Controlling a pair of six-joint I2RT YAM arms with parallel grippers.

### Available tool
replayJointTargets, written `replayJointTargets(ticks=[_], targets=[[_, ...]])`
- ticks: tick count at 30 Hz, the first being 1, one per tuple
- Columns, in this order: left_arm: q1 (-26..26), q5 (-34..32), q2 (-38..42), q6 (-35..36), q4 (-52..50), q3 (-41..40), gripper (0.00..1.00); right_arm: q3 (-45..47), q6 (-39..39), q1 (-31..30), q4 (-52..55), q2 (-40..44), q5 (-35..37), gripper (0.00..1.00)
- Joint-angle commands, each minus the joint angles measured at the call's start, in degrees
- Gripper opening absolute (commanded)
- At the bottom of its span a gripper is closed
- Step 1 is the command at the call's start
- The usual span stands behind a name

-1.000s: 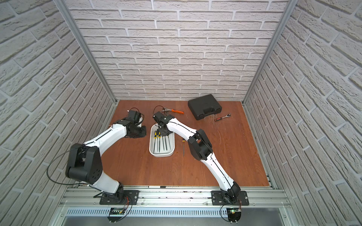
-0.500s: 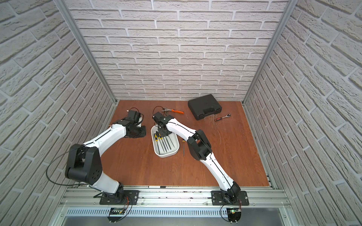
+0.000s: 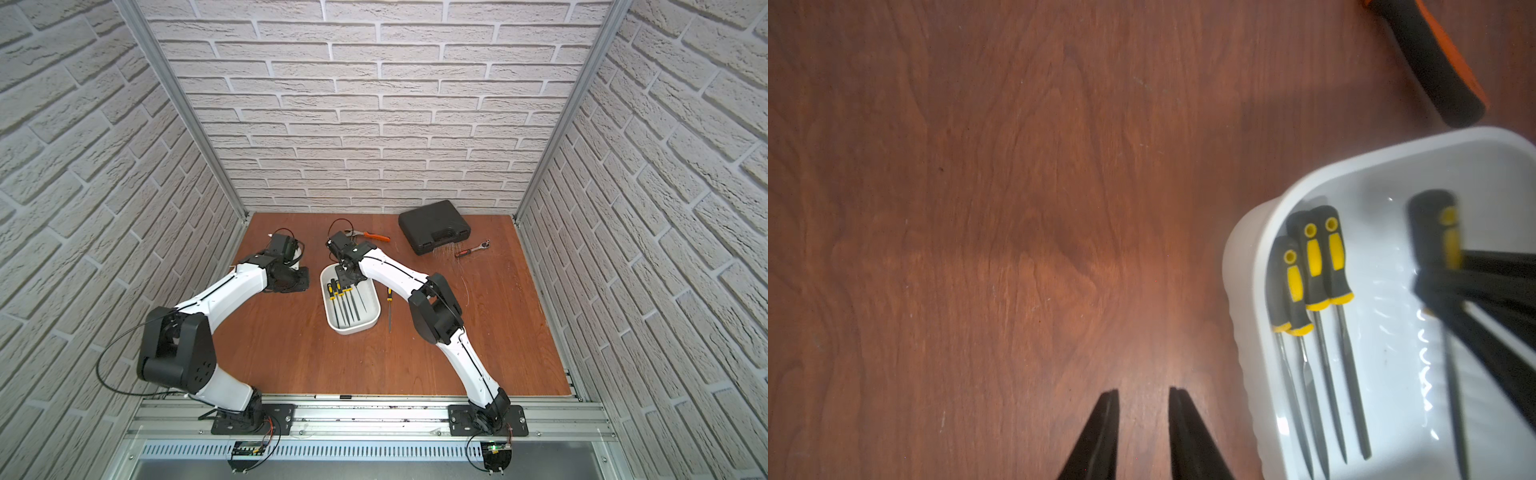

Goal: Take the file tool out of the storage box
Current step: Pick up the file tool from the storage box, then place the file tool at the center of the board.

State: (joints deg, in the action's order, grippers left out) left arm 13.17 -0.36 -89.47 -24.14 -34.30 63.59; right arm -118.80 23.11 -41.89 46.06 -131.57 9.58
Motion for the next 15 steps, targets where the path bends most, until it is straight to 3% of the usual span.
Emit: replayJointTargets(ticks=[1, 7, 15], targets=[[-0.3, -0.1, 1.8, -0.1, 0.3, 0.1, 0.28, 4.2, 1.8, -0.1, -5.8, 10.2, 3.3, 0.05], [0.2, 1.3, 1.5, -0.5, 0.6, 0.7, 0.29, 18.5, 4.6, 2.1, -7.3, 21.3, 11.9, 0.03], [1.8, 5.2, 0.8, -1.8, 1.1, 2.2, 0.33, 37.6, 10.2, 7.1, -10.5, 29.6, 13.7, 0.03]])
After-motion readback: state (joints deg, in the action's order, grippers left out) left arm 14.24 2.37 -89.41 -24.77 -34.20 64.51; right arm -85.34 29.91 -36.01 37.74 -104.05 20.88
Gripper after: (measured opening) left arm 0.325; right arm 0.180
